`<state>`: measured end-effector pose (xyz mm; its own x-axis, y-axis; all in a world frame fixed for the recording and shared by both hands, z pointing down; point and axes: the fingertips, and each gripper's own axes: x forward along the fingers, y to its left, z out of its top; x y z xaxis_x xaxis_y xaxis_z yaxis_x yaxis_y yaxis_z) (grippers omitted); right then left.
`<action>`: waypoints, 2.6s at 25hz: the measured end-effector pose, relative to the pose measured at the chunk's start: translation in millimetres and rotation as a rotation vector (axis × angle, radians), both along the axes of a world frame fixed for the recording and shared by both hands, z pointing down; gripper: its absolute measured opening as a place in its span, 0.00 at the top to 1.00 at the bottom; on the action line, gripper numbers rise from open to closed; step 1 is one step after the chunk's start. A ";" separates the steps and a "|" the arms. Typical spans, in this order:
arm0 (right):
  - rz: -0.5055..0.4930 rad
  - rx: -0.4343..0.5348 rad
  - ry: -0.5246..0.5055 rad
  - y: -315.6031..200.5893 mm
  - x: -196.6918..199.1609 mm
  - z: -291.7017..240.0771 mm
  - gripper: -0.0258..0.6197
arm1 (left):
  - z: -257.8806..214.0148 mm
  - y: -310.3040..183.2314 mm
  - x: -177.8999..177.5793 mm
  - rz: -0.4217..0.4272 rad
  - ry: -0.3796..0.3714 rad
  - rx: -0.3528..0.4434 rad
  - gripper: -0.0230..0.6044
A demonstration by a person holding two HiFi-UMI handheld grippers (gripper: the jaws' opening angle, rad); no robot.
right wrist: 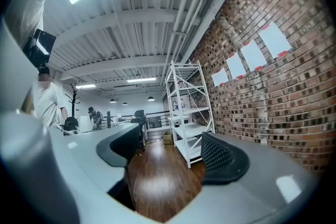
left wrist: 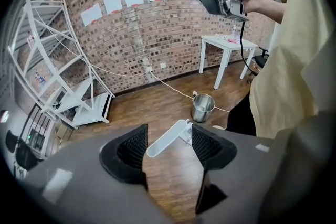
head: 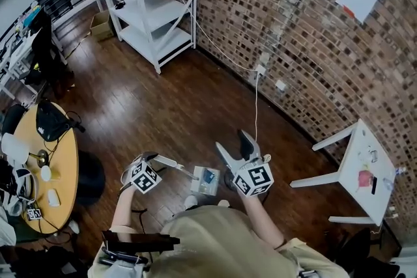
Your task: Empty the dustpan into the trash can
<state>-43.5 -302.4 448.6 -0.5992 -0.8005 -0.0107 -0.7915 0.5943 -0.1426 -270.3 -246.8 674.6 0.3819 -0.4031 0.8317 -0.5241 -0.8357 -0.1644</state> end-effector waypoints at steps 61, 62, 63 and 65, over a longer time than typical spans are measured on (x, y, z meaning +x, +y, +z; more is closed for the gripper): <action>0.142 -0.157 0.017 27.9 42.9 40.5 0.41 | 175.9 -9.1 56.2 0.616 -0.351 -0.086 0.85; 0.135 -0.157 0.015 27.8 41.2 40.8 0.41 | 175.5 -11.5 58.5 0.610 -0.351 -0.080 0.85; 0.126 -0.157 0.015 28.1 39.5 41.3 0.41 | 175.3 -12.4 59.2 0.605 -0.351 -0.084 0.85; 0.114 -0.164 0.014 29.4 38.9 44.3 0.41 | 175.5 -11.9 59.6 0.595 -0.347 -0.103 0.85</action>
<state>-4.7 -273.0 492.9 -0.5036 -0.8536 0.1331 -0.8550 0.4704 -0.2184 -210.7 -258.7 850.1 0.2189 -0.1207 0.9683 0.0959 -0.9849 -0.1444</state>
